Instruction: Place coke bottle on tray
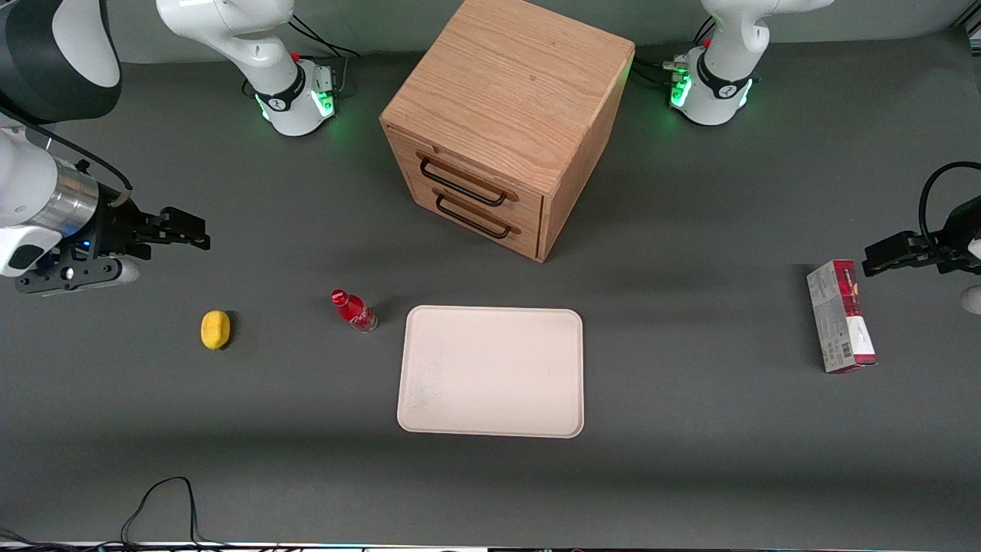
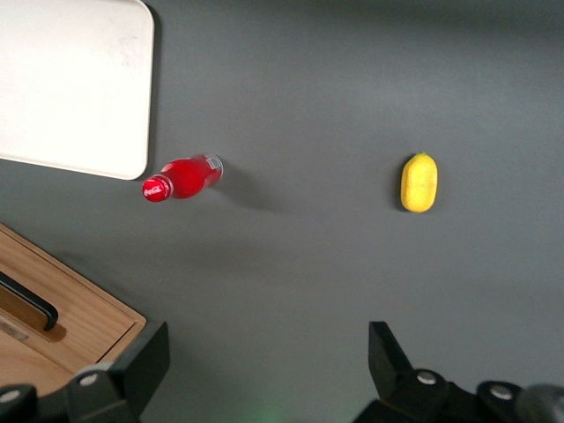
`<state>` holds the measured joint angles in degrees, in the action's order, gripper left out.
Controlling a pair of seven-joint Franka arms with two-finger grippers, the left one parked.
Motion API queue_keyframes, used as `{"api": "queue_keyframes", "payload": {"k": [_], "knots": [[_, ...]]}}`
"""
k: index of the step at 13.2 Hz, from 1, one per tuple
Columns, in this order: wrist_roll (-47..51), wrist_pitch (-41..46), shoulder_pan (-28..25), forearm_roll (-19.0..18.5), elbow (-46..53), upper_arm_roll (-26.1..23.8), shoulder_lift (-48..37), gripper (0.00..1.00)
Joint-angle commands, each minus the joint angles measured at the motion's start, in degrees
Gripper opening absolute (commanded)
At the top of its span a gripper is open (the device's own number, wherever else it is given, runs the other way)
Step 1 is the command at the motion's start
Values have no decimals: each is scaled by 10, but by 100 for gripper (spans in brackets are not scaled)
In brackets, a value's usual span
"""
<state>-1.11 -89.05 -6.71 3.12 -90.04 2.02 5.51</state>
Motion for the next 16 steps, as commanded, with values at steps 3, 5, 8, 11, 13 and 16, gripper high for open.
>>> {"api": "queue_keyframes", "payload": {"k": [3, 5, 8, 11, 13, 16], "knots": [[-4, 18, -7, -9, 7, 5, -5, 100], [4, 19, -8, -11, 10, 5, -2, 100], [2, 19, -4, -11, 14, 9, 2, 100], [8, 19, -8, -9, 28, 8, 19, 100], [13, 19, -9, -4, 66, 4, 48, 100], [85, 31, -17, 0, 168, -19, 133, 100]]}}
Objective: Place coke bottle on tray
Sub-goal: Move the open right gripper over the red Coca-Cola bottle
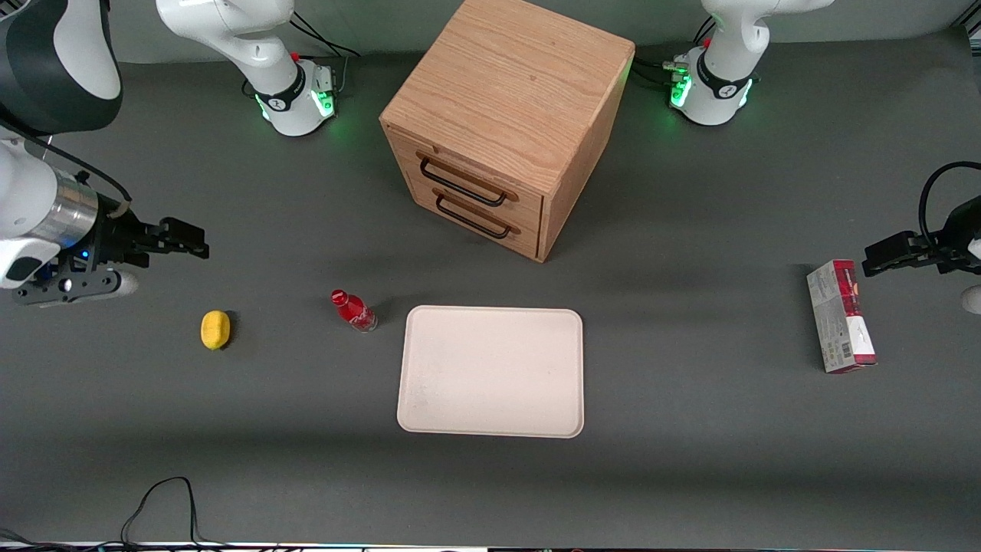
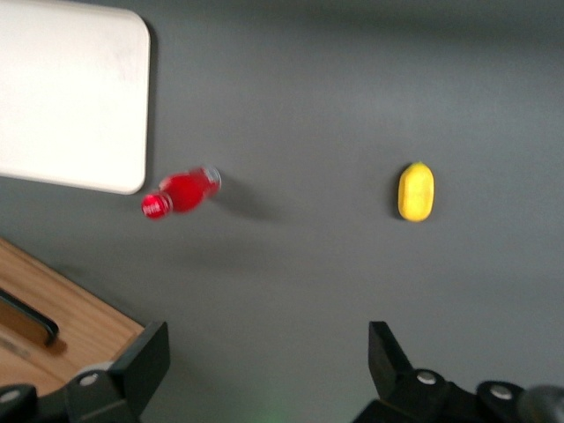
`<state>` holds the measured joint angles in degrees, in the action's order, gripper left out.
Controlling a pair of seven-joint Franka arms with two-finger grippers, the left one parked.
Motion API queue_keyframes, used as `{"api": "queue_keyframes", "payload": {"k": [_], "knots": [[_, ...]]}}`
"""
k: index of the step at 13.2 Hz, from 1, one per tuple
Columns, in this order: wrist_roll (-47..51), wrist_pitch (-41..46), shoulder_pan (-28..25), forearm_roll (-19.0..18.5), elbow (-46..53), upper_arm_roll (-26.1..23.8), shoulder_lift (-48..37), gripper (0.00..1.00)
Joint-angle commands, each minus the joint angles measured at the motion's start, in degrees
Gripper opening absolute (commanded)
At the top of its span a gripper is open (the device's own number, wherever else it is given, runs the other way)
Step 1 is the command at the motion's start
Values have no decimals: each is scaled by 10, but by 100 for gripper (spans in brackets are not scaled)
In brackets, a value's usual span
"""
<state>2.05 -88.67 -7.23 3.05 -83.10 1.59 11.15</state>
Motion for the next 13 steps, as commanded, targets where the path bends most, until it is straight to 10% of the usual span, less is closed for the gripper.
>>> {"api": "queue_keyframes", "payload": {"k": [1, 13], "knots": [[79, 38, -17, -1, 135, -21, 108, 100], [187, 39, -106, 0, 187, -23, 167, 100]]}}
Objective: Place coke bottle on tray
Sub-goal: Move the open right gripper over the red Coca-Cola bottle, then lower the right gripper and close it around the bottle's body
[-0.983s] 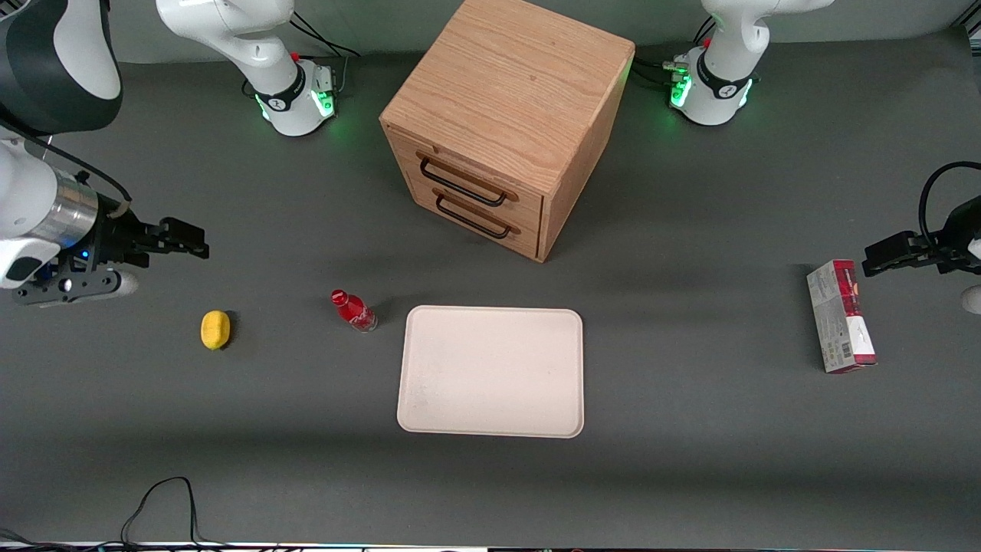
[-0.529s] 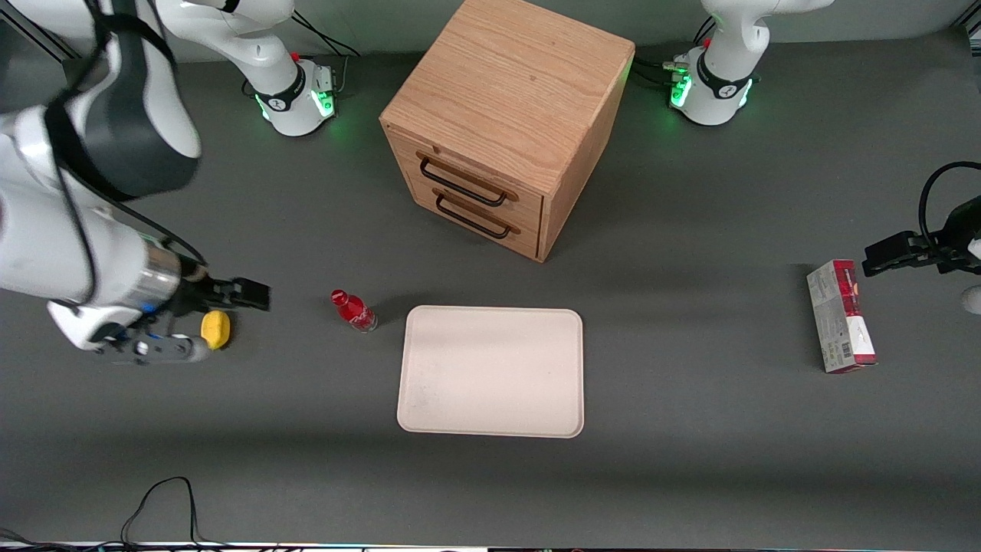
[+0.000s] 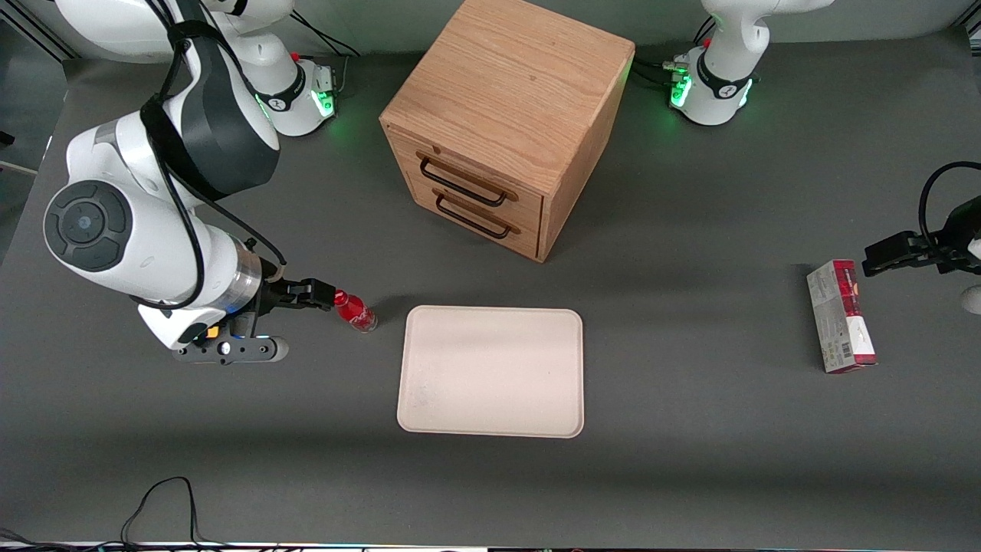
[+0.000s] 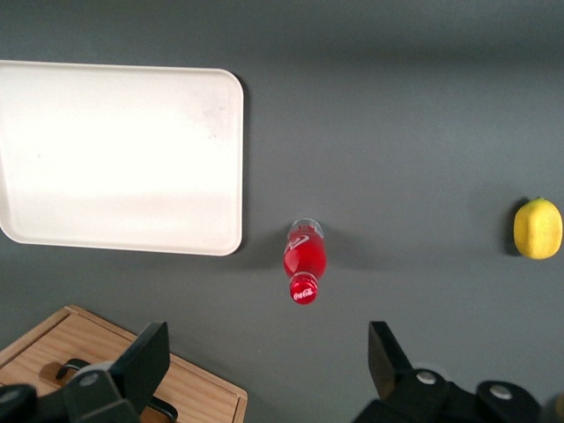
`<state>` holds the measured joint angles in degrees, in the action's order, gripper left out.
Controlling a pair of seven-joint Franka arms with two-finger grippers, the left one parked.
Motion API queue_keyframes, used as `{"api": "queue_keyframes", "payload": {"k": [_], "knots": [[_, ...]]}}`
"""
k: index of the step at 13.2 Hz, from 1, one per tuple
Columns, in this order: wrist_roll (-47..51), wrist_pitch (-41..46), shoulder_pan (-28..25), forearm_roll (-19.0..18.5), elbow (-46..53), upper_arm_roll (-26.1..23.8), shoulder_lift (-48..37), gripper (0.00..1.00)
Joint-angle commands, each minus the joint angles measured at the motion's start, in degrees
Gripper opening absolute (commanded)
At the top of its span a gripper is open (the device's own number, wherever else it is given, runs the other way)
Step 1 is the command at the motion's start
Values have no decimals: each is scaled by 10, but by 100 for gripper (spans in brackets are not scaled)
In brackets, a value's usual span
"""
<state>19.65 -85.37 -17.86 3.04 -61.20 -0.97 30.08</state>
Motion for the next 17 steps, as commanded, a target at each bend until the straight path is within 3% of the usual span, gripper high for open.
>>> {"api": "queue_keyframes", "payload": {"k": [1, 3, 8, 14, 17], "knots": [[11, 2, -2, -1, -51, 4, -30, 100], [11, -25, -9, 0, -107, 4, -49, 100], [4, -237, -9, 2, -360, 3, -145, 100], [2, -444, -23, -1, -524, 4, -150, 99], [0, -478, -27, -3, -553, 4, -148, 99]]}}
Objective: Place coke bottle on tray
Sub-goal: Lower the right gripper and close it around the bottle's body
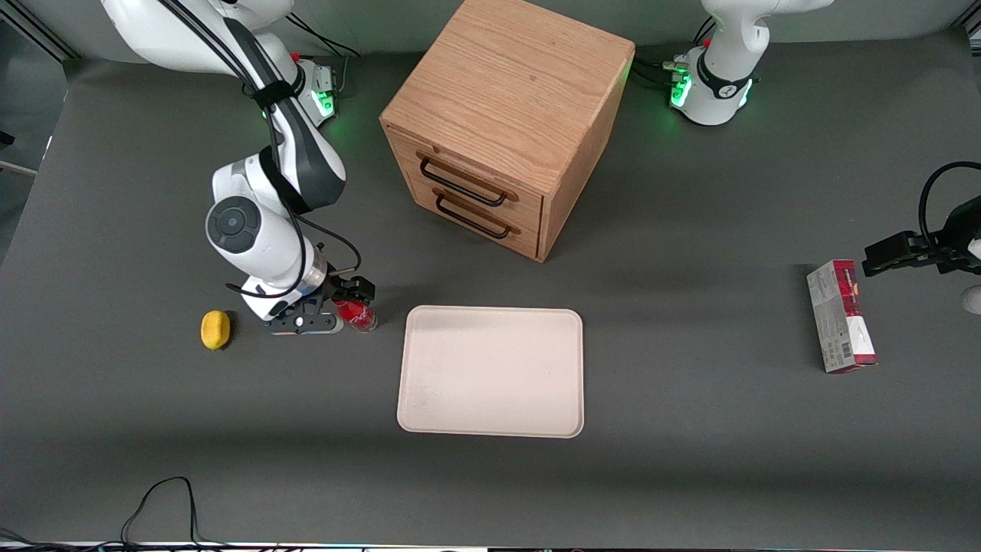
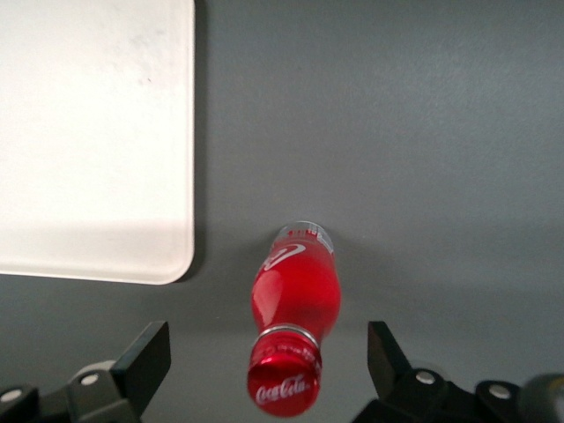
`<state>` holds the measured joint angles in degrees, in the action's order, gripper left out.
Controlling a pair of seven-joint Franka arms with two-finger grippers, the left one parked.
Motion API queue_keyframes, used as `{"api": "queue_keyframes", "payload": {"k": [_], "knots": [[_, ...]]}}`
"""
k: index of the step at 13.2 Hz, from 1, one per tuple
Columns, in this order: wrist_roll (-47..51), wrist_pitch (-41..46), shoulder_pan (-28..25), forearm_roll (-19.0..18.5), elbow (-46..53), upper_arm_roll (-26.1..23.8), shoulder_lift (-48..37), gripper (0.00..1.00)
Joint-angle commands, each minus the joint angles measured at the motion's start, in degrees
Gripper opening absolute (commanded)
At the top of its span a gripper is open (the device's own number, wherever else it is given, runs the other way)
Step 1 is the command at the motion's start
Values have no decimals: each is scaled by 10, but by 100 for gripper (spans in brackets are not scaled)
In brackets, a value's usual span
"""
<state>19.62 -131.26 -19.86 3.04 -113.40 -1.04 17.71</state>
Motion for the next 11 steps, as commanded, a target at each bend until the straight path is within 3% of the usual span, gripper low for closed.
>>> {"api": "queue_keyframes", "payload": {"k": [1, 6, 7, 8, 9, 11], "knots": [[0, -19, -6, -3, -31, 5, -24, 99], [-1, -15, -6, -3, -31, 7, -25, 96], [-1, -15, -6, -3, -31, 7, -26, 92], [-5, -15, -6, -2, -30, 9, -26, 80], [-12, -10, -5, -2, -28, 10, -27, 57], [-13, 9, -4, -3, -16, 11, -28, 20]]}}
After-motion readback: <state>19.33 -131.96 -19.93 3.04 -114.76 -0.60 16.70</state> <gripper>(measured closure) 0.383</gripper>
